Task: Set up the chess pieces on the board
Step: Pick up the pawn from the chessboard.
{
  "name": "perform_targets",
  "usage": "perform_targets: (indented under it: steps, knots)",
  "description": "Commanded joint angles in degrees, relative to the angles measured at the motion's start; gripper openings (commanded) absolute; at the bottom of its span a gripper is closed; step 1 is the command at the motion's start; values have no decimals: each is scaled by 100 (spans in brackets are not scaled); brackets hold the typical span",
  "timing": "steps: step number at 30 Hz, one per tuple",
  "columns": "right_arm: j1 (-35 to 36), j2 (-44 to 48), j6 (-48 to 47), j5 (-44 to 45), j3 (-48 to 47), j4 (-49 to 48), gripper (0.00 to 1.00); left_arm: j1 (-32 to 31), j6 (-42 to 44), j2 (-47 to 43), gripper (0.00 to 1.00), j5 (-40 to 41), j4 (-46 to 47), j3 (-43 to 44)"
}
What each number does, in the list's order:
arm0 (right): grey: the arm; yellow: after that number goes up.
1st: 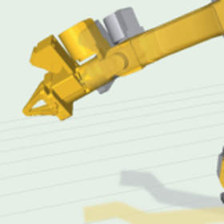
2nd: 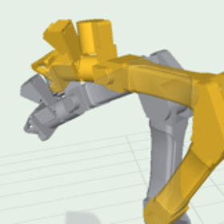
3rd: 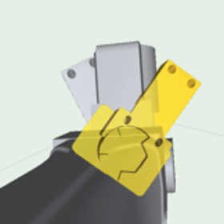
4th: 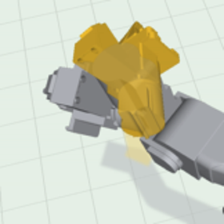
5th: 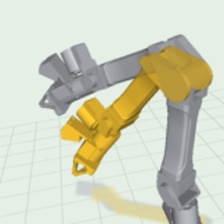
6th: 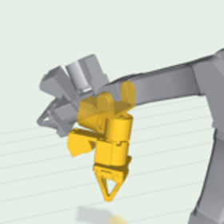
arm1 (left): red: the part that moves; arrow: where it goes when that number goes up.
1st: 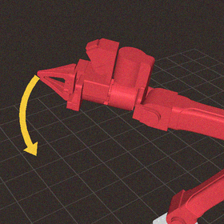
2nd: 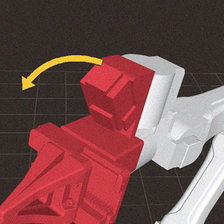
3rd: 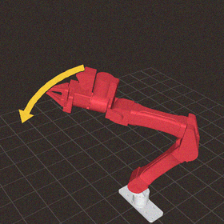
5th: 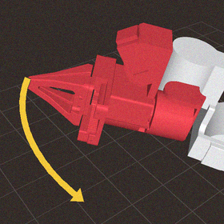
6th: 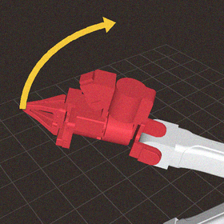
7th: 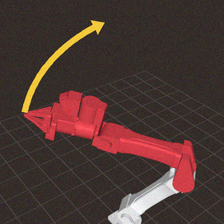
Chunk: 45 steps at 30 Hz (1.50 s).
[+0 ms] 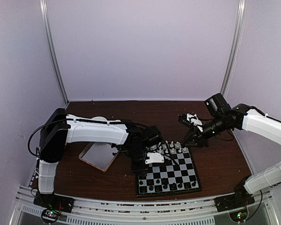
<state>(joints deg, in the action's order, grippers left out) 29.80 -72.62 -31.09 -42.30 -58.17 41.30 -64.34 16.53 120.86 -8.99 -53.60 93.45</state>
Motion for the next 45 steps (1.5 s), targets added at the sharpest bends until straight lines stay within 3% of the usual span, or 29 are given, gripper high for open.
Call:
perform_targets:
  steps: [1, 8, 13, 18, 22, 28, 33, 38, 45]
  knots:
    - [-36, 37, 7, -85, 47, -61, 28, 9, -148, -92, 29, 103, 324, -82]
    - [-36, -24, -116, -113, 39, 7, 29, 209, -558, -951, 30, 186, 791, -716]
    - [50, -392, -940, -271, -344, 595, 32, 621, -869, -1861, 31, 188, 1410, -1437]
    - [592, -1131, -1375, 158, -913, 811, 33, 1244, -1707, -2379, 32, 4, 2101, -2064]
    - [1090, -1665, -1340, 442, -1308, 777, 32, 1345, -2130, -2350, 31, 7, 2315, -2450]
    - [1225, -1905, -903, 222, -1642, 917, 30, 1054, -1347, -3084, 29, -896, 3738, -3865]
    - [944, -1282, -685, 25, -1221, 944, 30, 529, -756, -3098, 29, -966, 4367, -4062]
    - [671, -433, -580, 73, -507, 741, 31, 428, -239, -2618, 31, -997, 3981, -3610]
    - [230, 32, -672, -226, -66, 631, 32, 431, 722, -2177, 32, -1284, 2516, -2690]
